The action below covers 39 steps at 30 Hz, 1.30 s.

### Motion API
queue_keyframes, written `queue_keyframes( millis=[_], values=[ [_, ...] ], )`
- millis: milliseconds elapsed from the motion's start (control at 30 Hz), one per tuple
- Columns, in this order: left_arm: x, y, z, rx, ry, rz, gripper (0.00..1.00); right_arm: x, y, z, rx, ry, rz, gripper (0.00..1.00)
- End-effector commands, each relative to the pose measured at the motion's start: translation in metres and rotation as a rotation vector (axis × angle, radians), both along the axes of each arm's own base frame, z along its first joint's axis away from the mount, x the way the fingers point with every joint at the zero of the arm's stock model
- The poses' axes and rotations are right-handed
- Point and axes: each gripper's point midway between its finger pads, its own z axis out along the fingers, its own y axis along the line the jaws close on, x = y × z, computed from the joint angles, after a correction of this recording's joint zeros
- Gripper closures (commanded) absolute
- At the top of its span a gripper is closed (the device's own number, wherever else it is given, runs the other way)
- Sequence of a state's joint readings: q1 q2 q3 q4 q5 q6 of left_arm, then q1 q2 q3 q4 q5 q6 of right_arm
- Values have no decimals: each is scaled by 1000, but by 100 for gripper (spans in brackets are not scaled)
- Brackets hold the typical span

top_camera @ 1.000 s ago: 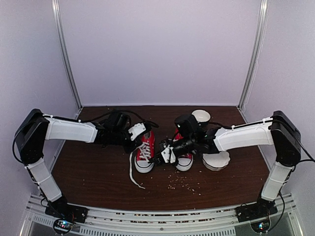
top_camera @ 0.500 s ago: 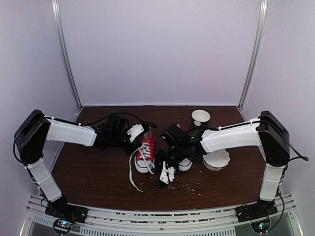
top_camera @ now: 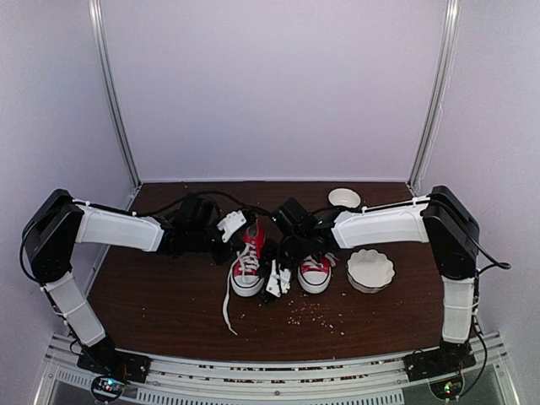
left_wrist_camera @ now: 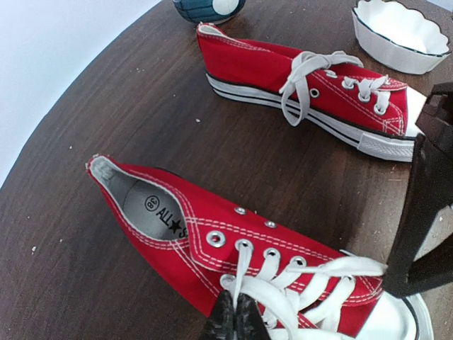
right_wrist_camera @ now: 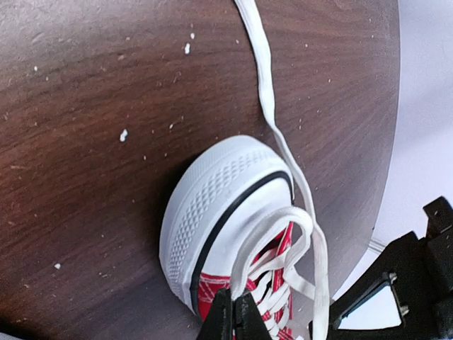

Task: Tie the shoes
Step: Cross the shoelaces over the shoe.

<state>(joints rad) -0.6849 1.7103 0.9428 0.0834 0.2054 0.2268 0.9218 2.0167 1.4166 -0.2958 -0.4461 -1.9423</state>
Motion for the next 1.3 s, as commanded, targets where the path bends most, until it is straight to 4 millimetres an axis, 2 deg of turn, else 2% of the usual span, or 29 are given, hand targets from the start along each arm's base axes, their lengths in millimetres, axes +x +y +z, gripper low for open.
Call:
queue_keyframes(
  millis=[0, 333, 700, 933, 1267],
  values=[
    [7, -3, 21, -57, -56, -1, 100, 17, -4, 1, -7, -19, -30, 100],
    [6, -5, 24, -68, -56, -4, 100, 22, 9, 0, 16, -5, 8, 100],
    [9, -2, 22, -59, -62, 13, 100, 14, 8, 0, 3, 17, 51, 100],
    [8, -4, 24, -66, -64, 2, 100, 20, 11, 1, 12, 19, 36, 100],
    [3, -7, 23, -76, -50, -29, 100, 58, 19, 8, 60, -45, -45, 100]
  ],
)
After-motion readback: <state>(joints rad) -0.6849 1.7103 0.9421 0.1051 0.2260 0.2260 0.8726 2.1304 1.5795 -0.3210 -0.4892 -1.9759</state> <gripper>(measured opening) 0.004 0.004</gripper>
